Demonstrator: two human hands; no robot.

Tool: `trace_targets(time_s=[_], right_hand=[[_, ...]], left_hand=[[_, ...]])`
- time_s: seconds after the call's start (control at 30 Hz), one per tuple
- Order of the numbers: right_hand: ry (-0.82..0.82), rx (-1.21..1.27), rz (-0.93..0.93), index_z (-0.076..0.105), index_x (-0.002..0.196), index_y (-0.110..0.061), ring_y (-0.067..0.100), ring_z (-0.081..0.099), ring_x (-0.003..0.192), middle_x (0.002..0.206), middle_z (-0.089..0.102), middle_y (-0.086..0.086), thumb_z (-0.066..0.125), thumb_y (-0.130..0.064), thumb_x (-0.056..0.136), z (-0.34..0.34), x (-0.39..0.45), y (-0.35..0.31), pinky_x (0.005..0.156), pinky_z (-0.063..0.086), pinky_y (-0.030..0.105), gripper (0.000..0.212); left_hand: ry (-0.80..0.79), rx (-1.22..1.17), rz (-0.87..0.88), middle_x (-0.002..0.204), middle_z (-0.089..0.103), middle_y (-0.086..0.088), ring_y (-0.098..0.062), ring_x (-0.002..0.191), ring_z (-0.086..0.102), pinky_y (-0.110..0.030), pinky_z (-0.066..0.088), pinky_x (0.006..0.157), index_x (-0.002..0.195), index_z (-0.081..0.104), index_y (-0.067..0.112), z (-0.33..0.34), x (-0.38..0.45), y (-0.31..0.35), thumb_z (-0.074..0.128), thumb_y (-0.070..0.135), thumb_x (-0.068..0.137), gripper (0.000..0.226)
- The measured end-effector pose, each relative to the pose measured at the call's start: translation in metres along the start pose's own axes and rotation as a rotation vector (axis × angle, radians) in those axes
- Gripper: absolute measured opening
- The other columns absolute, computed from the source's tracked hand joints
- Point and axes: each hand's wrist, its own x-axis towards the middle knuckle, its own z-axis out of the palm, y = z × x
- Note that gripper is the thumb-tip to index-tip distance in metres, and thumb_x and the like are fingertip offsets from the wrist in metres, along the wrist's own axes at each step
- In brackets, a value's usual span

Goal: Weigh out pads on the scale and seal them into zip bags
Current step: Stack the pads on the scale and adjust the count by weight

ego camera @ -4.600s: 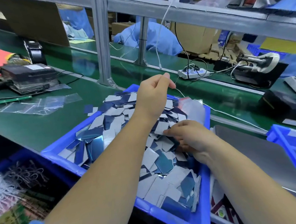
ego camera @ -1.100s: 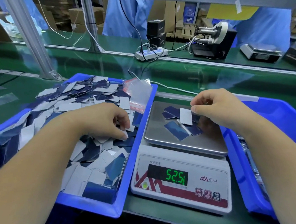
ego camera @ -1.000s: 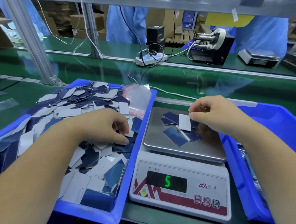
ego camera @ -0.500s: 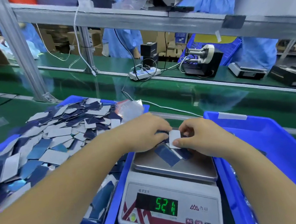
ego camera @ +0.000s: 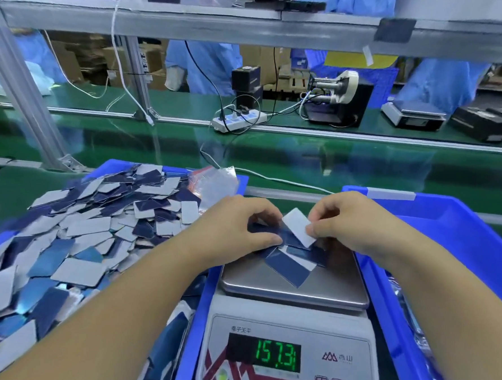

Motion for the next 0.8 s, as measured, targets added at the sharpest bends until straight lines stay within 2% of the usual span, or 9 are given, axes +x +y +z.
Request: trace_targets(time_s=[0.1, 0.2, 0.3, 0.37, 0.47, 0.57, 0.67, 0.73, 0.8], right_hand=[[0.123, 0.101, -0.081, 0.064, 0.068, -0.017, 0.012, 0.044, 0.053, 0.055, 0.055, -0.008, 0.074, -0.009, 0.077, -0.001, 0.003, 0.001, 0.052, 0.035, 0.027, 0.016], [0.191, -0.07, -0.281, 0.062, 0.068, -0.023, 0.004, 0.046, 0.054, 0.059, 0.058, -0.013, 0.072, -0.012, 0.078, 0.005, -0.001, -0.002, 0.053, 0.038, 0.018, 0.017], [0.043, -0.296, -0.428, 0.062, 0.067, -0.029, 0.004, 0.054, 0.063, 0.073, 0.062, -0.015, 0.073, -0.014, 0.076, 0.015, -0.008, -0.007, 0.056, 0.041, 0.014, 0.02], [-0.079, -0.289, -0.454, 0.067, 0.069, -0.029, 0.004, 0.057, 0.066, 0.077, 0.062, -0.016, 0.076, -0.018, 0.076, 0.016, -0.01, -0.008, 0.06, 0.041, 0.013, 0.016], [-0.025, -0.268, -0.432, 0.069, 0.071, -0.03, 0.004, 0.057, 0.067, 0.076, 0.063, -0.017, 0.076, -0.032, 0.081, 0.009, -0.01, -0.009, 0.06, 0.042, 0.012, 0.012], [0.089, -0.331, -0.355, 0.066, 0.07, -0.031, -0.001, 0.055, 0.064, 0.069, 0.062, -0.023, 0.076, -0.04, 0.08, 0.003, -0.007, -0.008, 0.058, 0.041, 0.011, 0.017], [0.026, -0.447, -0.197, 0.065, 0.08, -0.031, -0.001, 0.057, 0.068, 0.073, 0.064, -0.016, 0.077, -0.062, 0.068, 0.002, -0.009, -0.006, 0.058, 0.044, 0.015, 0.036], [-0.029, -0.527, -0.128, 0.063, 0.084, -0.033, 0.0, 0.058, 0.071, 0.077, 0.063, -0.014, 0.074, -0.072, 0.058, 0.002, -0.01, -0.005, 0.062, 0.047, 0.019, 0.049], [-0.045, -0.54, -0.094, 0.062, 0.083, -0.034, -0.003, 0.058, 0.069, 0.075, 0.063, -0.017, 0.074, -0.074, 0.053, 0.001, -0.01, -0.006, 0.058, 0.046, 0.018, 0.051]], left_hand=[[0.002, -0.012, -0.006, 0.095, 0.068, 0.027, 0.011, 0.09, 0.06, -0.002, 0.041, 0.077, 0.11, 0.068, 0.037, 0.001, 0.0, -0.002, 0.081, 0.037, 0.082, 0.03], [0.03, -0.037, -0.037, 0.099, 0.067, 0.023, 0.004, 0.083, 0.059, -0.007, 0.042, 0.073, 0.113, 0.062, 0.044, 0.001, -0.001, -0.002, 0.076, 0.037, 0.086, 0.031], [0.127, -0.075, -0.049, 0.091, 0.064, 0.021, 0.006, 0.068, 0.053, -0.003, 0.037, 0.066, 0.108, 0.064, 0.039, -0.007, -0.002, -0.002, 0.067, 0.027, 0.094, 0.018], [0.135, -0.025, -0.086, 0.09, 0.058, 0.02, 0.005, 0.075, 0.052, -0.003, 0.036, 0.067, 0.105, 0.067, 0.037, -0.014, -0.003, -0.002, 0.064, 0.034, 0.094, 0.012], [-0.06, 0.074, -0.169, 0.106, 0.05, 0.018, 0.009, 0.096, 0.048, -0.009, 0.033, 0.076, 0.109, 0.067, 0.041, -0.017, -0.005, -0.002, 0.059, 0.062, 0.088, 0.031], [-0.206, 0.155, -0.19, 0.113, 0.045, 0.017, -0.005, 0.116, 0.041, -0.028, 0.038, 0.097, 0.118, 0.06, 0.044, -0.017, -0.007, 0.003, 0.055, 0.08, 0.076, 0.055], [-0.241, 0.239, -0.167, 0.109, 0.041, 0.018, -0.013, 0.113, 0.041, -0.038, 0.042, 0.101, 0.114, 0.054, 0.047, -0.014, -0.01, 0.014, 0.048, 0.093, 0.055, 0.075], [-0.244, 0.31, -0.141, 0.11, 0.04, 0.018, -0.013, 0.112, 0.038, -0.036, 0.041, 0.101, 0.115, 0.05, 0.044, -0.007, -0.01, 0.019, 0.054, 0.092, 0.054, 0.077], [-0.224, 0.345, -0.122, 0.111, 0.039, 0.016, -0.012, 0.111, 0.037, -0.034, 0.04, 0.098, 0.116, 0.048, 0.04, -0.002, -0.009, 0.022, 0.065, 0.084, 0.061, 0.072]])
